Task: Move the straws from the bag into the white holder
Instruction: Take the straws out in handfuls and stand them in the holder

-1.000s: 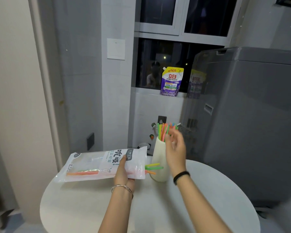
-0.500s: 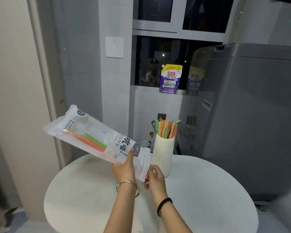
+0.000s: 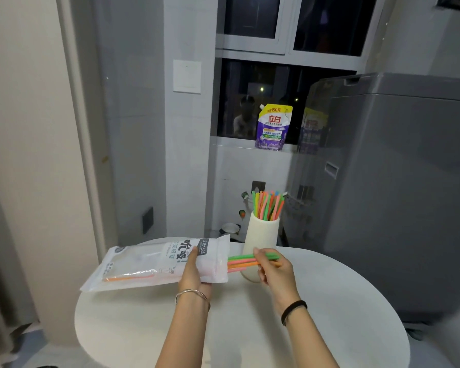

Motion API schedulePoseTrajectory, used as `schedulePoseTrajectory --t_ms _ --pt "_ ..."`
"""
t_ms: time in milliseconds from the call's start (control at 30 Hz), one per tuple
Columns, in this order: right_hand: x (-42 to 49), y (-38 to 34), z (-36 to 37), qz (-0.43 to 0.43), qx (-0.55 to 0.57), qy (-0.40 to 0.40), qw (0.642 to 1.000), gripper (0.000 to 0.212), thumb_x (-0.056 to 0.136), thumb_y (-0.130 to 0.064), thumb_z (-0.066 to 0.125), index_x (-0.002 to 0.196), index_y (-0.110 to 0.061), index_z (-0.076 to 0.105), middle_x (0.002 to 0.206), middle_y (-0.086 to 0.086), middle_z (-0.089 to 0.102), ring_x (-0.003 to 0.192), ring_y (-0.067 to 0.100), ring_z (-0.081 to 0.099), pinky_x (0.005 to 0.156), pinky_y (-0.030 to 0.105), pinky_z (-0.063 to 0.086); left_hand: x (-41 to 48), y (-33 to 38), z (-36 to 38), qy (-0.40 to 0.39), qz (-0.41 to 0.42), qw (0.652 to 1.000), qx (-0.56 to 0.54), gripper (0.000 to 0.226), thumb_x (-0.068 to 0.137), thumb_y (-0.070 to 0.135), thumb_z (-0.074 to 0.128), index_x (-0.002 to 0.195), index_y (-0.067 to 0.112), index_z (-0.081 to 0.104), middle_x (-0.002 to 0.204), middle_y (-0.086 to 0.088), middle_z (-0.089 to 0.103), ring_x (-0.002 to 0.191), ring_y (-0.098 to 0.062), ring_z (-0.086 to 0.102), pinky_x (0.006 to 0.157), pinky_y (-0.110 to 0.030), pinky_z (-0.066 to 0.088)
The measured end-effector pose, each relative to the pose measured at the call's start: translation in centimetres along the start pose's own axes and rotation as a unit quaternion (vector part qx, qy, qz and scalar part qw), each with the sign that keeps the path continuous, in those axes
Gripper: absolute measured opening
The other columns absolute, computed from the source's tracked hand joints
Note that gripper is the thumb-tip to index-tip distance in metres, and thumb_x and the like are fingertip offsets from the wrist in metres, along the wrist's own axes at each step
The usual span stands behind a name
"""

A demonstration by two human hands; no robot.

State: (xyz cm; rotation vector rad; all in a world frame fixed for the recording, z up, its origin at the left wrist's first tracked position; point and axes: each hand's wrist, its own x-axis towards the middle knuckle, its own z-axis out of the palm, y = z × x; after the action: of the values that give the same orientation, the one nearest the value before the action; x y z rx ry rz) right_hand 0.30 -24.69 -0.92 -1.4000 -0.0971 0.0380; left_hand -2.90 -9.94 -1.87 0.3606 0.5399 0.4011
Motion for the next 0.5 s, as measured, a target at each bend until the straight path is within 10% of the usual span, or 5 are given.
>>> schedulePoseTrajectory --t_ms 167,400,500 --pt "0.7 -1.5 -0.6 -0.031 0.091 0.112 0.989 0.024 0.084 -0.027 0.067 0.07 -0.013 0.054 0.042 -0.006 0.039 0.035 0.007 0.033 0.037 0.017 0.026 -0.3 -0.4 0.0 -0.005 -0.009 1.0 -0.02 0.047 0.096 0.016 0.057 0.142 0.012 0.048 0.096 0.0 0.064 0.077 -0.014 0.06 0.078 -0.035 0.052" --pt "-0.4 -0.9 0.5 0.001 -0.02 -0.03 0.999 0.02 0.084 -0.027 0.067 0.076 -0.01 0.06 0.044 -0.004 0.042 0.036 0.006 0.035 0.037 0.017 0.026 -0.4 -1.6 0.5 -0.016 0.003 1.0 -0.009 0.049 0.097 0.008 0.054 0.145 0.006 0.045 0.13 -0.009 0.058 0.079 -0.017 0.059 0.104 -0.048 0.045" --pt "-0.3 -1.2 0.3 -0.01 -0.037 -0.001 0.999 0.023 0.087 -0.025 0.063 0.075 -0.005 0.06 0.044 0.0 0.042 0.036 0.008 0.035 0.038 0.018 0.028 -0.7 -1.5 0.4 -0.016 -0.006 1.0 -0.01 0.047 0.097 0.01 0.055 0.143 0.009 0.046 0.119 -0.007 0.065 0.078 -0.018 0.059 0.066 -0.044 0.059"
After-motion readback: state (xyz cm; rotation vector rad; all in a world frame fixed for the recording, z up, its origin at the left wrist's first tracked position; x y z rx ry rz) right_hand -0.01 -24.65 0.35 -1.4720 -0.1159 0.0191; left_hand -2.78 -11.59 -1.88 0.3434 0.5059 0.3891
